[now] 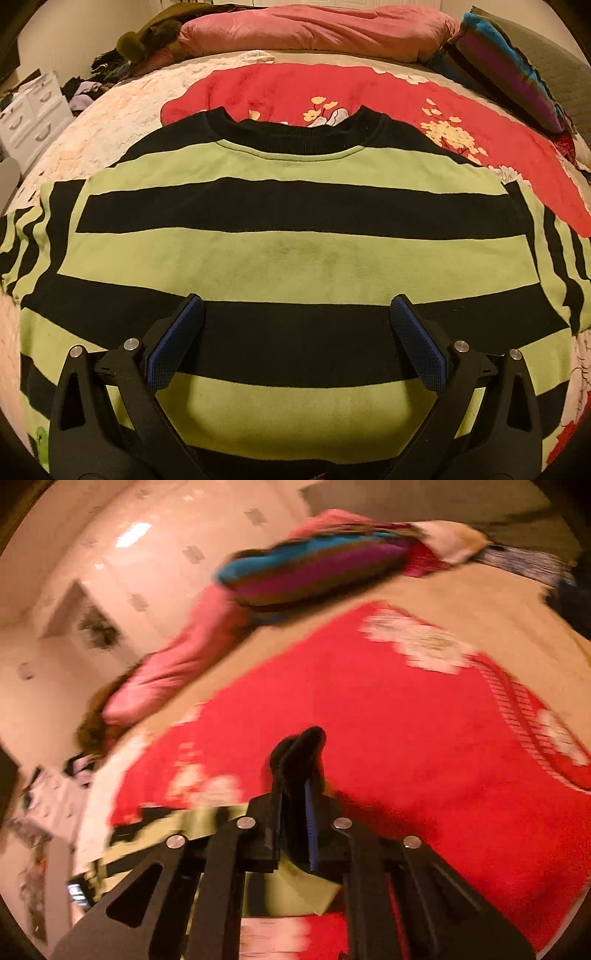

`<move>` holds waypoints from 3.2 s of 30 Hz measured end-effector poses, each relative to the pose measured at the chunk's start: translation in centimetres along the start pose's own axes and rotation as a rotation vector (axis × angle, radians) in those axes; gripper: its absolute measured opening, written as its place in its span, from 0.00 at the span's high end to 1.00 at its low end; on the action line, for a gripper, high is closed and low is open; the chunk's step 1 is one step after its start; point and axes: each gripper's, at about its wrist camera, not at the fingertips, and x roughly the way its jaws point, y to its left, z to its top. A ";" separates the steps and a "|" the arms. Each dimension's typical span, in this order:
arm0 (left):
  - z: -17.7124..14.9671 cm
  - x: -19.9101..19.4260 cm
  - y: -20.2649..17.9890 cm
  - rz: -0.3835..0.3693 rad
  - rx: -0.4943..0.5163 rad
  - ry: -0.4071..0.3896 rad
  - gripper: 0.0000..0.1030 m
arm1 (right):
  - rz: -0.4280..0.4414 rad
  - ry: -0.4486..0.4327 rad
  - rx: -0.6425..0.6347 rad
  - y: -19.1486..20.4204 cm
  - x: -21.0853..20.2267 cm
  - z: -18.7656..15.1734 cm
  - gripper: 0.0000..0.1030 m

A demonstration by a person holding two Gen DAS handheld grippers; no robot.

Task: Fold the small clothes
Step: 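Carry the held sleeve across the sweater body with the right tool, then lay the sleeve on the sweater and open the right tool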

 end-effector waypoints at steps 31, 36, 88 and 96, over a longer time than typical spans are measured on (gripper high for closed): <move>1.2 -3.3 4.2 -0.327 -0.223 -0.083 0.08 | 0.204 0.230 -0.242 18.3 10.0 -7.5 0.45; 1.5 -2.4 2.6 -0.504 -0.271 -0.032 0.08 | 0.110 0.217 -0.238 14.8 9.1 -7.8 0.45; 4.4 -6.4 9.3 0.004 -0.146 -0.308 0.39 | 0.064 0.277 -0.497 21.6 13.0 -14.1 0.37; 3.5 0.1 6.7 -0.089 -0.045 -0.030 0.38 | -0.017 0.388 -0.465 19.6 15.7 -14.9 0.37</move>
